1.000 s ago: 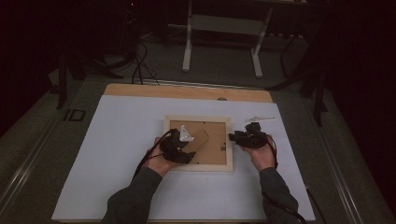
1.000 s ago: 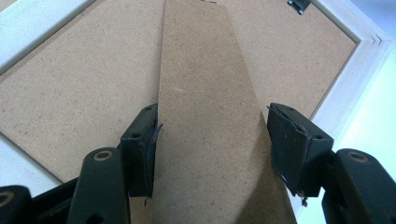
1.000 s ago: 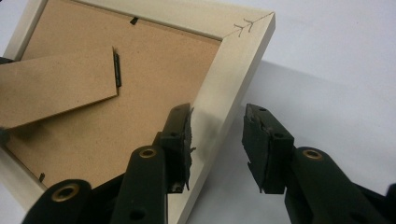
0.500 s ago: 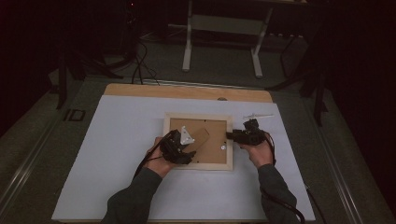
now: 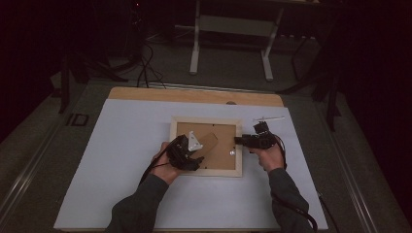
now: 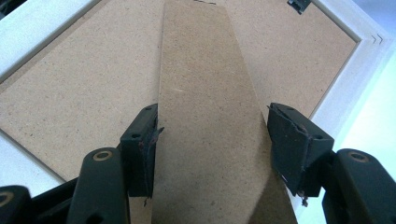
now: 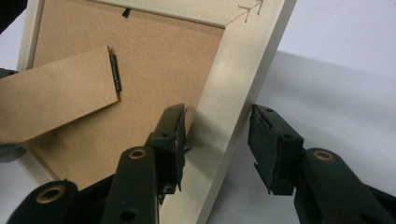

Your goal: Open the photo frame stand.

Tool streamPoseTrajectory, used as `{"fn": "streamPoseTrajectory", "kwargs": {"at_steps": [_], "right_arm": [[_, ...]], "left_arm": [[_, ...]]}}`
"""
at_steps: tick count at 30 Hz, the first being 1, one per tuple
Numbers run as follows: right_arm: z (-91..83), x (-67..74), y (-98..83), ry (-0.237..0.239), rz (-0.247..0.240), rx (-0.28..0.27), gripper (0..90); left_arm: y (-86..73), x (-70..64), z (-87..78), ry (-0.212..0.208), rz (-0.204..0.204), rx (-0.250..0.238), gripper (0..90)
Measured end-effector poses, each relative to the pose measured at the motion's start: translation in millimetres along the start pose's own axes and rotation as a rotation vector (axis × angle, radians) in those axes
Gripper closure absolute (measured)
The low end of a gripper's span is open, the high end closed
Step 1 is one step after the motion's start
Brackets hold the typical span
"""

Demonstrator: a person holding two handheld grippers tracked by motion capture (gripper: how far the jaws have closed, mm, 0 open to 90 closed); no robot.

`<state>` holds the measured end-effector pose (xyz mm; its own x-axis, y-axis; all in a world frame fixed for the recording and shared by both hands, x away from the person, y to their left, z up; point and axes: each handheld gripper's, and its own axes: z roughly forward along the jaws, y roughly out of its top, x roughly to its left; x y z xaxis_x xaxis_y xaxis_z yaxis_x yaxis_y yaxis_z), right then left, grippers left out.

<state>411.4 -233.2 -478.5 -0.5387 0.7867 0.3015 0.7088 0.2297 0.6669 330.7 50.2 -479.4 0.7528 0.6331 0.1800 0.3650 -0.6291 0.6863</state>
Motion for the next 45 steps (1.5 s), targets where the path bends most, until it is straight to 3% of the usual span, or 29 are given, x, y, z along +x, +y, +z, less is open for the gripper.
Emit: {"fn": "streamPoseTrajectory", "kwargs": {"at_steps": [8, 14, 18, 21, 30, 33, 39, 42, 45], "right_arm": [[1.4, -1.4, 3.0, 0.009, 0.013, 0.009, 54.2], [1.4, -4.4, 4.1, 0.053, 0.039, 0.027, 53.6], [2.9, -8.7, 3.9, 0.113, 0.077, 0.053, 52.3], [1.9, -9.1, 3.3, 0.117, 0.074, 0.046, 53.5], [-3.0, -15.6, -0.9, 0.16, 0.127, 0.011, 60.5], [-3.4, -13.9, -0.1, 0.15, 0.117, 0.008, 60.6], [-3.2, -13.4, -1.5, 0.146, 0.121, -0.002, 60.6], [-3.0, -13.3, -1.9, 0.142, 0.122, -0.004, 60.6], [-3.1, -13.1, -2.5, 0.141, 0.123, -0.008, 60.6]], "left_arm": [[-0.1, -2.1, -1.3, 0.022, 0.021, -0.013, 39.8], [-0.9, -4.3, -2.1, 0.038, 0.042, -0.034, 39.7], [-1.7, -5.0, -2.8, 0.043, 0.062, -0.045, 39.7], [-2.8, -4.6, -2.8, 0.045, 0.061, -0.05, 39.7], [-5.0, -4.0, -2.5, 0.044, 0.056, -0.068, 39.6], [-5.4, -2.1, -2.5, 0.027, 0.035, -0.067, 39.5], [-6.8, 9.7, -2.6, -0.061, -0.047, -0.059, 36.1], [-8.1, 18.9, -2.6, -0.147, -0.127, -0.076, 34.3], [-9.7, 27.9, -2.2, -0.204, -0.198, -0.073, 34.8]]}}
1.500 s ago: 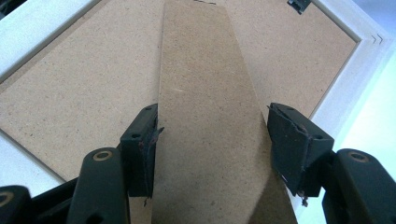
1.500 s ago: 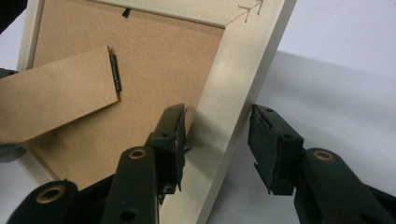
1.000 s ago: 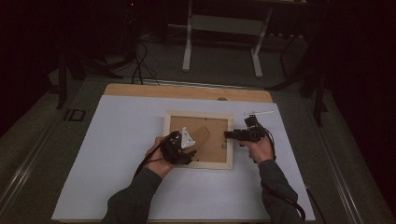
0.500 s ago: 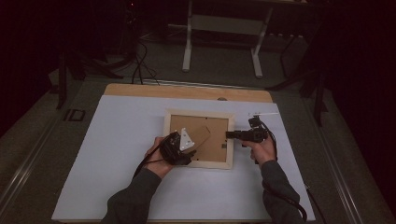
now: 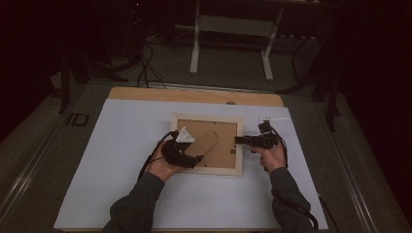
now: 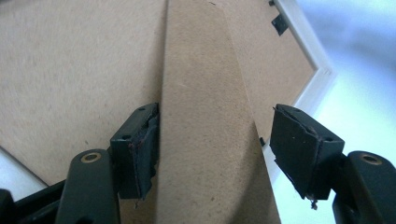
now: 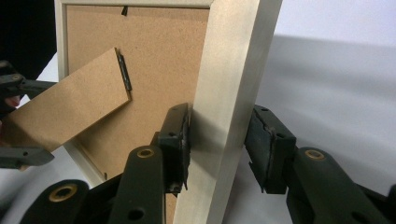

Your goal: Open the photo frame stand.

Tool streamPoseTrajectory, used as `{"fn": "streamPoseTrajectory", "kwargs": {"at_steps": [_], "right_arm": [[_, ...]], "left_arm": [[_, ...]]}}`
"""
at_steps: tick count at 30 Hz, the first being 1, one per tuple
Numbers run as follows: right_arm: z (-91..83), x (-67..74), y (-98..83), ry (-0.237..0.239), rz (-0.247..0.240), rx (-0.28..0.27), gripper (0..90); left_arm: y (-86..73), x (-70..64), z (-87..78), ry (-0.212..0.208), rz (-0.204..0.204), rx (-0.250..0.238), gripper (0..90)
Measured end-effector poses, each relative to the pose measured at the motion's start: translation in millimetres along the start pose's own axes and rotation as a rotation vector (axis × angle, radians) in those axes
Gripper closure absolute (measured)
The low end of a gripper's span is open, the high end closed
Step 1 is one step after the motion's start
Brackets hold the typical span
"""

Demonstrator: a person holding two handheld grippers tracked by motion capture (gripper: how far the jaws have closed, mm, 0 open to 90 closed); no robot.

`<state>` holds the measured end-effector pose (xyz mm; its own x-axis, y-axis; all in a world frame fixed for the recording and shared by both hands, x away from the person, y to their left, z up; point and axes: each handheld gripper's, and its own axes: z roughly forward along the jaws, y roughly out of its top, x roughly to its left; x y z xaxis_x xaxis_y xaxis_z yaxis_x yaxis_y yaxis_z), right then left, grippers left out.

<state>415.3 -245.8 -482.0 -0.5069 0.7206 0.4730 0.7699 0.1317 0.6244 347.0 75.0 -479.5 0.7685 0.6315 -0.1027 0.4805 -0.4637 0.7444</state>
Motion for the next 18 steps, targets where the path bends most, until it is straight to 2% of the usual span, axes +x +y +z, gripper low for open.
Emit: {"fn": "streamPoseTrajectory", "kwargs": {"at_steps": [3, 8, 14, 18], "right_arm": [[0.0, -0.1, -0.4, 0.0, -0.002, -0.003, 60.6], [0.1, -0.5, -1.3, 0.0, -0.006, -0.009, 60.5], [-0.4, 0.2, -1.8, -0.002, -0.011, -0.012, 60.4], [-0.5, 0.6, -2.0, -0.004, -0.015, -0.015, 60.4]], "left_arm": [[-0.7, 4.6, -0.9, -0.016, -0.017, 0.01, 35.7], [-0.7, 7.5, -2.3, -0.038, -0.041, 0.002, 38.2], [-1.3, 13.4, -1.9, -0.105, -0.102, 0.014, 43.0], [-1.6, 17.4, -0.4, -0.157, -0.141, 0.043, 44.7]]}}
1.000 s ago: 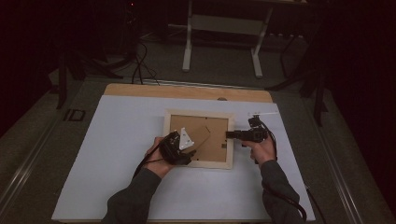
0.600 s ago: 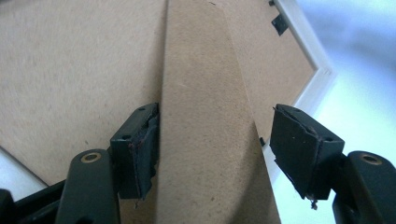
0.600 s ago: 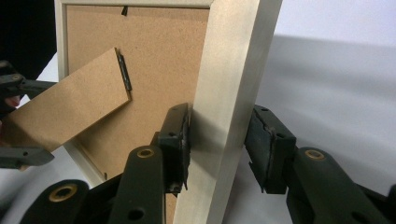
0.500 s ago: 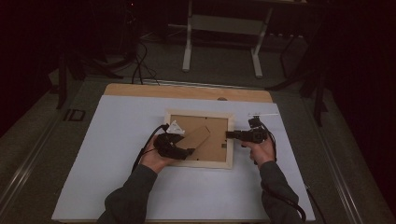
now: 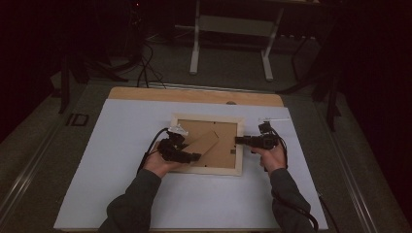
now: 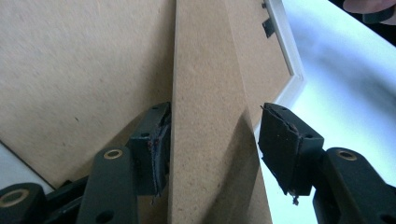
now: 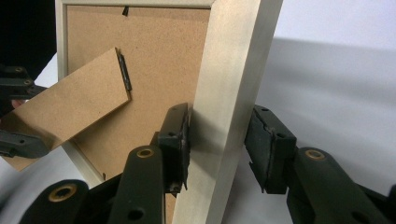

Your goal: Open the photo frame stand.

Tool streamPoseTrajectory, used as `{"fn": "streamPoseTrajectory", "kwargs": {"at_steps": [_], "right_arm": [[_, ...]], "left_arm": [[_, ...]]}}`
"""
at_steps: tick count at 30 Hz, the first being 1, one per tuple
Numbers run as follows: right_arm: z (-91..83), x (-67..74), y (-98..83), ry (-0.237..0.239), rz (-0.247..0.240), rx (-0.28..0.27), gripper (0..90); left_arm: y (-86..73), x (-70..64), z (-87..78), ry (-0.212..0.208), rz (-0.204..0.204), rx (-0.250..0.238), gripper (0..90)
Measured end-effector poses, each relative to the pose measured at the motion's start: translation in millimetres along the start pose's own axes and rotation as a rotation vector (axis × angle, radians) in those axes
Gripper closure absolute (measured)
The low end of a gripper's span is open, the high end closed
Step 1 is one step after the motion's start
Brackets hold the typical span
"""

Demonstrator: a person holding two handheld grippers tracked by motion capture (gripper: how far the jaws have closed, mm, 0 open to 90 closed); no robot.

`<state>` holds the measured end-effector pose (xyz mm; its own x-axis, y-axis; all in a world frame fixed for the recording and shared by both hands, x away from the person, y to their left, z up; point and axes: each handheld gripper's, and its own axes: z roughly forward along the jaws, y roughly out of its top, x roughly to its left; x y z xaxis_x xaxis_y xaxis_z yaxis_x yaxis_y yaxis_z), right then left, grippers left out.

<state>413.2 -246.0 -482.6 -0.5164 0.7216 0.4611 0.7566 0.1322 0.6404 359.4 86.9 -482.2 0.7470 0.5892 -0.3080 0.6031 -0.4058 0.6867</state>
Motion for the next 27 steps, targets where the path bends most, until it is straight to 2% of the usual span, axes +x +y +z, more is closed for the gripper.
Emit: {"fn": "streamPoseTrajectory", "kwargs": {"at_steps": [2, 11, 16, 23, 27], "right_arm": [[0.0, 0.0, -0.2, -0.001, -0.002, -0.002, 60.4], [-0.8, 1.8, -0.5, -0.004, -0.017, -0.011, 60.3], [-1.5, 4.0, 0.0, -0.013, -0.032, -0.017, 60.3], [-2.7, 5.2, -0.6, -0.026, -0.043, -0.033, 60.3], [-5.3, 9.1, 0.5, -0.054, -0.07, -0.054, 60.3]], "left_arm": [[0.0, 1.3, 1.0, -0.02, -0.015, 0.012, 44.2], [1.5, 1.9, -1.4, -0.029, -0.026, 0.029, 53.6], [3.6, -1.3, -2.1, -0.008, -0.002, 0.041, 54.4], [5.3, -3.1, -1.1, 0.008, 0.006, 0.039, 54.7], [6.8, -4.9, -0.8, 0.025, 0.015, 0.033, 55.3]]}}
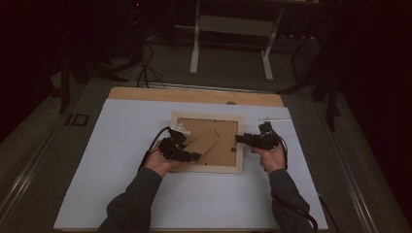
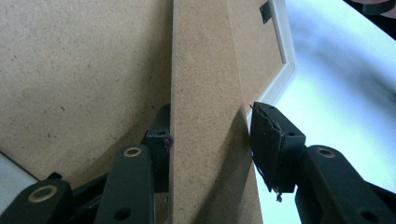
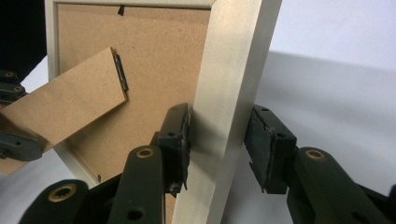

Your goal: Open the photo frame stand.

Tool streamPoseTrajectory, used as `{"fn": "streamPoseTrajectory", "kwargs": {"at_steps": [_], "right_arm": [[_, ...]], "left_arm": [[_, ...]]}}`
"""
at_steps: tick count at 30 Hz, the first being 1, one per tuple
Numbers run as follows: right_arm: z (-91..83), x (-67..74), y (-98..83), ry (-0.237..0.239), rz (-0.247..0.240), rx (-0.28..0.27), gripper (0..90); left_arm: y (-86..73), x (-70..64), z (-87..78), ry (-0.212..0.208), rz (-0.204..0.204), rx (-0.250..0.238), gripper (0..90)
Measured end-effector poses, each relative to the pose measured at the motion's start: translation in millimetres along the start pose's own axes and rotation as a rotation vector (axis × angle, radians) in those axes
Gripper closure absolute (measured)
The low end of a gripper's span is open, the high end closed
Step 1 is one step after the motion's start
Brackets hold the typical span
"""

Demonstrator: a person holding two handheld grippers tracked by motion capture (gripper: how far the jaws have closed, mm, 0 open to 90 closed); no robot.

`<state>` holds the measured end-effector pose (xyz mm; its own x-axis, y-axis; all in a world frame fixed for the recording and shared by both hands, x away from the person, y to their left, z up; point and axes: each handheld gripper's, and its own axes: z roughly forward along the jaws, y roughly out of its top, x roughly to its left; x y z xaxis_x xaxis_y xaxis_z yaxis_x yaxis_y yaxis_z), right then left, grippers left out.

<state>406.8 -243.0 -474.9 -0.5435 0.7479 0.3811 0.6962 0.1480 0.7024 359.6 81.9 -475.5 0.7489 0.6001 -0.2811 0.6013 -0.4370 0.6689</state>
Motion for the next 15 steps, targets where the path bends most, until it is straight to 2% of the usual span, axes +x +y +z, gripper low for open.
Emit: {"fn": "streamPoseTrajectory", "kwargs": {"at_steps": [13, 15], "right_arm": [[-6.4, 8.9, 3.1, -0.065, -0.07, -0.051, 60.4], [-7.3, 11.4, 3.2, -0.088, -0.084, -0.07, 60.6]], "left_arm": [[6.0, -5.2, 0.2, 0.049, 0.02, -0.017, 57.2], [6.9, -6.1, 0.3, 0.056, 0.018, -0.025, 58.0]]}}
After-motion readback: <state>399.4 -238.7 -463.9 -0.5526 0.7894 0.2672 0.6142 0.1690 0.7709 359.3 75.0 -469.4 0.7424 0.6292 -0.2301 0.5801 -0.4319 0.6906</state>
